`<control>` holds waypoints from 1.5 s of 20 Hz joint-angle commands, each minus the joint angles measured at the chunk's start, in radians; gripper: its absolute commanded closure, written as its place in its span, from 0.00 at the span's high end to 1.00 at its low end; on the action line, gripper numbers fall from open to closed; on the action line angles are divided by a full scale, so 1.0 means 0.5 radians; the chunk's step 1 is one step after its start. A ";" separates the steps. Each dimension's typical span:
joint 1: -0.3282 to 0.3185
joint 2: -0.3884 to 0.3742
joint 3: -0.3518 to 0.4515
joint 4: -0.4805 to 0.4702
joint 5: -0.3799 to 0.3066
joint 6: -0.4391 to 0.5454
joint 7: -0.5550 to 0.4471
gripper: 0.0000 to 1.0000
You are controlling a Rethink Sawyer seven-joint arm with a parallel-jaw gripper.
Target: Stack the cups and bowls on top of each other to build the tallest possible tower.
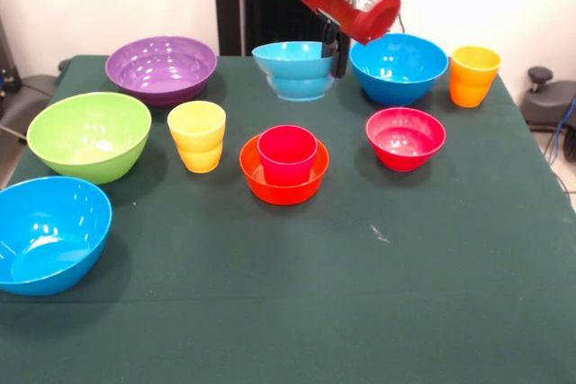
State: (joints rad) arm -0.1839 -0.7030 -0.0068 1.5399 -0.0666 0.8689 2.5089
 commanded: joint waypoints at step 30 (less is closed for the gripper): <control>-0.139 0.287 0.430 -0.323 -0.440 0.187 -0.569 0.00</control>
State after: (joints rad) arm -0.2387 -0.6295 0.0927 1.4736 -0.1997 0.8767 2.5089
